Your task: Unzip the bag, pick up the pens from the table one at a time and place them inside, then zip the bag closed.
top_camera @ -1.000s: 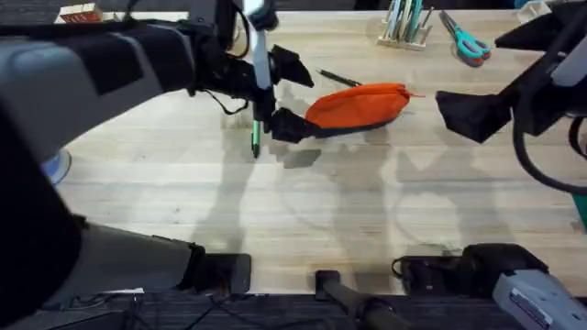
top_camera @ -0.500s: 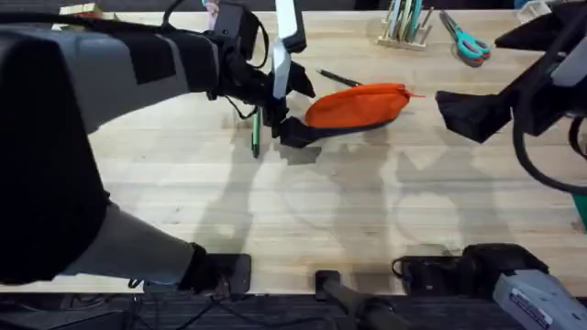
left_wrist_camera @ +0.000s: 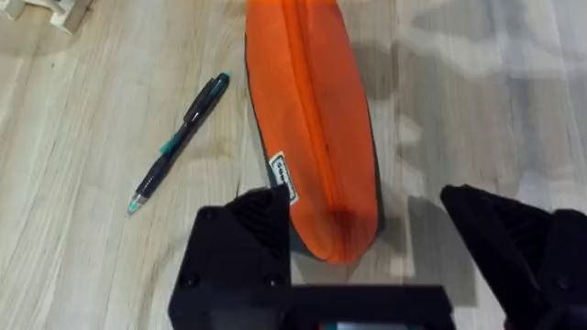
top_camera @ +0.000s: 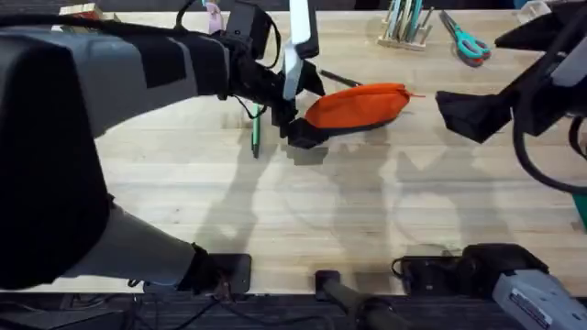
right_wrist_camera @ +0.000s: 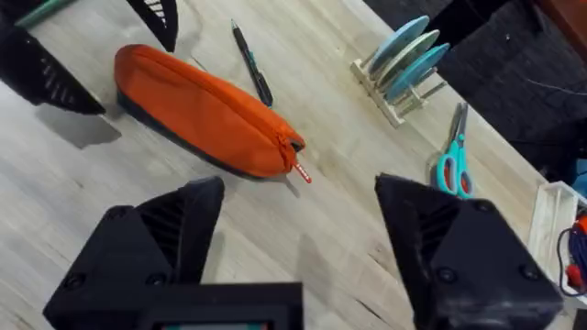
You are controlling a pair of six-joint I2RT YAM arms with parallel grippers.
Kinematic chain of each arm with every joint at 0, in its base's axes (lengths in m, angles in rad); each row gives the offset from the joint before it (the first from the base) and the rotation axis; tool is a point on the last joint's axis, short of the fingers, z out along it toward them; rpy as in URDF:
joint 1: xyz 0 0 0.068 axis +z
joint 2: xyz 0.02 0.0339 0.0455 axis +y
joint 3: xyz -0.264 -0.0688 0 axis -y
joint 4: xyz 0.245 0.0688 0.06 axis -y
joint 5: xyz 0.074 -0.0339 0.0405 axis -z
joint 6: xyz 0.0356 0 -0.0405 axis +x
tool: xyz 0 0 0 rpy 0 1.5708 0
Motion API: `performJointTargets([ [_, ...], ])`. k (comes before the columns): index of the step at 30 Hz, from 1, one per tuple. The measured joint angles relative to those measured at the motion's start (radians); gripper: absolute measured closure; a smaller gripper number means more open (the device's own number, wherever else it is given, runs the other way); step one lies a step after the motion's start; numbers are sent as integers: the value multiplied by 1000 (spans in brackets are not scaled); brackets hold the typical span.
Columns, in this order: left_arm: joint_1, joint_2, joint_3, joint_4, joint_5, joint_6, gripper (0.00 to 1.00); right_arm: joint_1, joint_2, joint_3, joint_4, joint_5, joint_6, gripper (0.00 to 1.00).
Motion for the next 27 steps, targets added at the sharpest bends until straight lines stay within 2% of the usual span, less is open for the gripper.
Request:
performJointTargets([
  [4,0,0,0,1,0,0,24,0,0,0,0,0,0,4],
  [6,0,0,0,3,0,0,112,0,0,0,0,0,0,4],
  [7,-1,0,0,3,0,-1,215,0,0,0,0,0,0,4],
  [12,-8,0,2,21,-15,2,855,0,0,0,0,0,0,5],
  [13,-8,0,3,21,-18,4,931,0,0,0,0,0,0,5],
  [27,-12,0,3,22,-25,3,959,0,0,0,0,-1,0,4],
])
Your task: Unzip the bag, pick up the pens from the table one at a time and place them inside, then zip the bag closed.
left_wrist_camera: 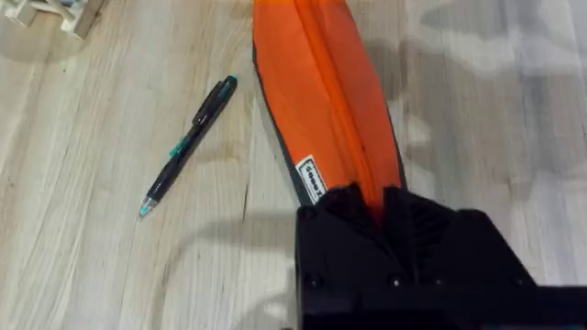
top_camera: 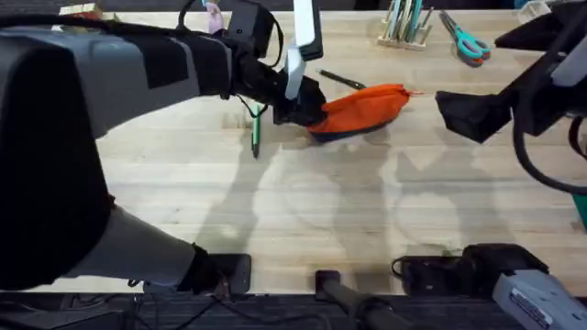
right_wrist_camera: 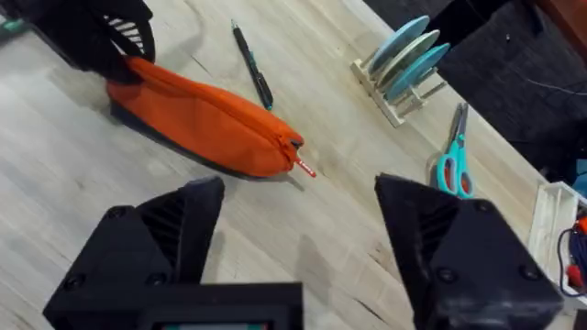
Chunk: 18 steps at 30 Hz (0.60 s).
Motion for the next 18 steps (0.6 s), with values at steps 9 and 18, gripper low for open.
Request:
performJointTargets([
  [9,0,0,0,0,0,0,959,0,36,2,2,-5,-110,5],
  [18,0,0,0,0,0,0,959,-2,110,2,1,-1,-522,4],
])
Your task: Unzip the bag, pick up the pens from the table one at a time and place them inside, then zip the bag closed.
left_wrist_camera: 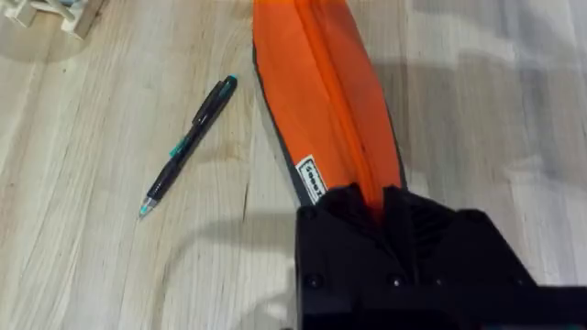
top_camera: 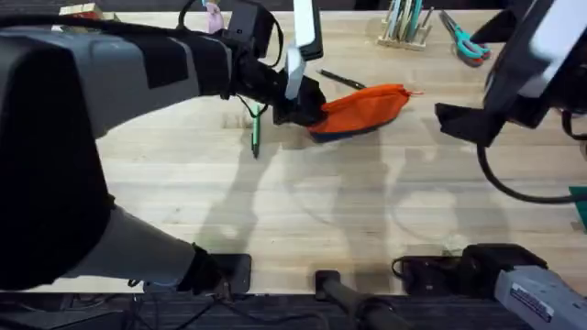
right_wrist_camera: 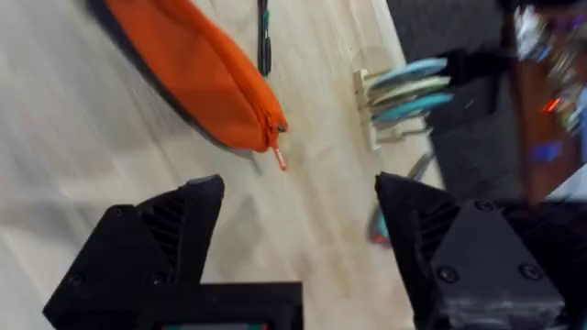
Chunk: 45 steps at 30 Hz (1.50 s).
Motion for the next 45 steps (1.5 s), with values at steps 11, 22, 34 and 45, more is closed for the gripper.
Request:
performJointTargets([
  [11,0,0,0,0,0,0,959,0,27,0,-13,3,-308,4],
  [22,0,0,0,0,0,0,959,0,46,2,-128,6,-338,4],
  [34,0,0,0,0,0,0,959,-1,197,2,-114,75,-338,5],
  [45,0,0,0,0,0,0,959,-101,221,2,28,100,-206,5],
])
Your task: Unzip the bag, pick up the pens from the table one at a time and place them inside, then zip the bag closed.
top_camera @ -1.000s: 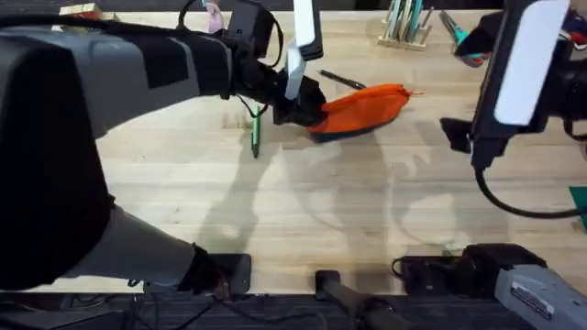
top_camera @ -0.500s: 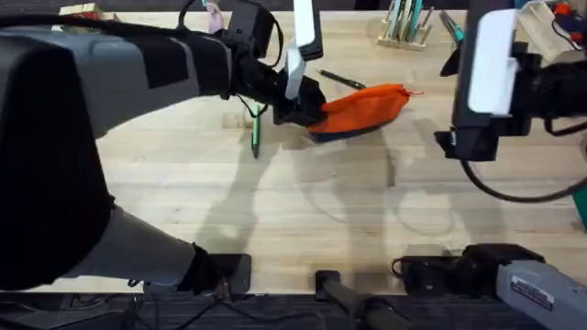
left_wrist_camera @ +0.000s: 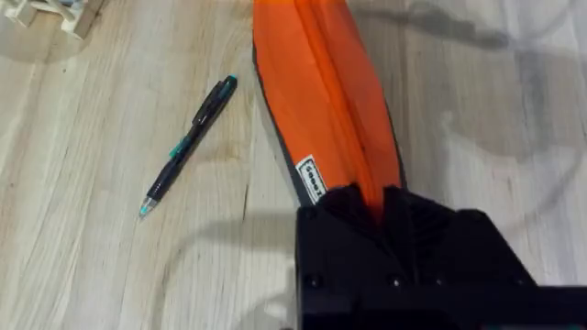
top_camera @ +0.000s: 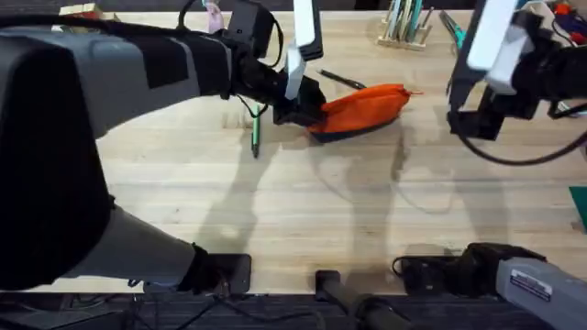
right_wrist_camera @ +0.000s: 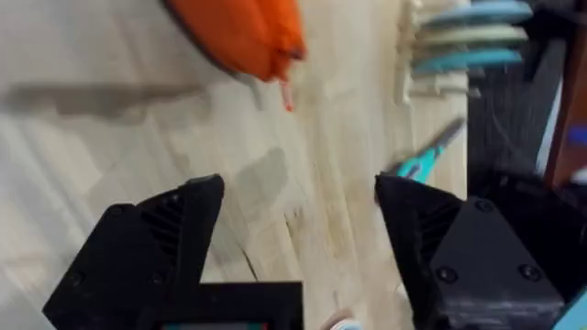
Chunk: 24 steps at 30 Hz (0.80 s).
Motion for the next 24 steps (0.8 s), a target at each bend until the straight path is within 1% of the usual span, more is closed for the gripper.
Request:
performJointTargets([
  [2,0,0,0,0,0,0,959,-30,0,0,33,-10,45,5],
  [5,0,0,0,0,0,0,959,-99,3,0,88,-76,120,5],
  [7,0,0,0,0,0,0,958,-169,8,1,101,-161,167,5],
  [10,0,0,0,0,0,0,959,-290,36,2,103,-331,208,5],
  [13,0,0,0,1,0,0,958,-398,95,2,104,-494,214,7],
  [15,0,0,0,4,0,0,958,-445,148,2,106,-580,214,8],
  [17,0,0,0,8,-1,0,959,-468,204,2,107,-654,203,7],
  [20,0,0,0,10,-1,0,958,-475,290,2,124,-744,172,7],
  [24,0,0,0,11,-1,0,959,-470,393,2,168,-813,135,7],
])
